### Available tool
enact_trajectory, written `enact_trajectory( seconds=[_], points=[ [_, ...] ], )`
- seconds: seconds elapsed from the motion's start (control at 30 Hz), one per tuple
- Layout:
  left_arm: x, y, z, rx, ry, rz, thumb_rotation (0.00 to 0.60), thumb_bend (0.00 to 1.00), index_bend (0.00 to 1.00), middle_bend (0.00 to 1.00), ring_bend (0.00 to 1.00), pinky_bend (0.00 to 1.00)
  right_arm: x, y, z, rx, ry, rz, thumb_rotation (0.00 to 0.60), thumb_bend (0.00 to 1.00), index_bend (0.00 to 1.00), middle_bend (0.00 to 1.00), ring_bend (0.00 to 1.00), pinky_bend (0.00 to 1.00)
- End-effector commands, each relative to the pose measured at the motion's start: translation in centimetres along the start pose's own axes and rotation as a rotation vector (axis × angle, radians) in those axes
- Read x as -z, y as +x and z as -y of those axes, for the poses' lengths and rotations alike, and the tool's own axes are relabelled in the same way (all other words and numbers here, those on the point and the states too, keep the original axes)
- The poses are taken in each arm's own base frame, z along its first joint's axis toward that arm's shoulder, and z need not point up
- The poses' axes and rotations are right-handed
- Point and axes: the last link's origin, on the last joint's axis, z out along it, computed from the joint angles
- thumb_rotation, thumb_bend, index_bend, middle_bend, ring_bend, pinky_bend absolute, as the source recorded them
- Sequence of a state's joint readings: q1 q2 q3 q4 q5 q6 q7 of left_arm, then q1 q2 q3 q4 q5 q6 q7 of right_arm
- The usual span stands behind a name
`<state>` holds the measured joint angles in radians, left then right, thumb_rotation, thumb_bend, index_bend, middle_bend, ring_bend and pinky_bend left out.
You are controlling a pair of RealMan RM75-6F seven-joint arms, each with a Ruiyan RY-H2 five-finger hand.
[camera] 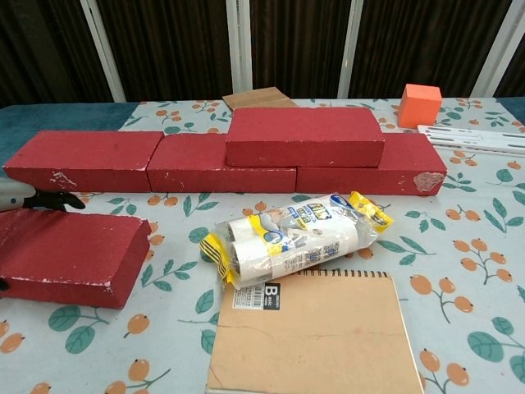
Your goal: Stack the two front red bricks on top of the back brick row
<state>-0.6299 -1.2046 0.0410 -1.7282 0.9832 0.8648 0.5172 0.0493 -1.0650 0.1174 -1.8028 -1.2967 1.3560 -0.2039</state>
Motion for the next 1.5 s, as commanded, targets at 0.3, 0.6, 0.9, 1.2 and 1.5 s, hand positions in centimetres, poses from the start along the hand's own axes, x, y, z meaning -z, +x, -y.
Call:
enact_trajectory(
  seconds=[0.3,0.6,0.9,1.2,1.5],
  points=[
    [-1.0,3.1,0.8,0.039,0.011,-0.037,0.6,0.02,0.23,0.33,0.19,0.2,0.0,0.0,-0.1,-0.001,-0.014,0.005,0.6,0.07,0.0,0.03,0.0,0.0],
    [-2.5,10.8,1.5,0.024,-0.013,-0.076,0.6,0.03,0.22,0.32,0.19,0.19,-0.5,-0.1,-0.3,0.002,-0.042,0.003,0.6,0.07,0.0,0.03,0.0,0.0],
    [-5.6,17.0,2.3,-0.127,0.012,-0.078,0.6,0.04,0.28,0.34,0.2,0.19,-1.1,-0.4,-0.6,0.009,-0.085,0.012,0.6,0.07,0.0,0.03,0.0,0.0],
    [-8.8,19.8,2.2,-0.077,0.059,-0.085,0.6,0.04,0.33,0.34,0.2,0.19,-1.7,-0.5,-1.0,0.011,-0.134,0.012,0.6,0.07,0.0,0.03,0.0,0.0],
    [-10.2,19.7,3.0,-0.014,0.095,-0.091,0.6,0.04,0.32,0.34,0.2,0.19,-1.8,-0.5,-1.1,0.016,-0.15,0.008,0.6,0.07,0.0,0.03,0.0,0.0]
  ],
)
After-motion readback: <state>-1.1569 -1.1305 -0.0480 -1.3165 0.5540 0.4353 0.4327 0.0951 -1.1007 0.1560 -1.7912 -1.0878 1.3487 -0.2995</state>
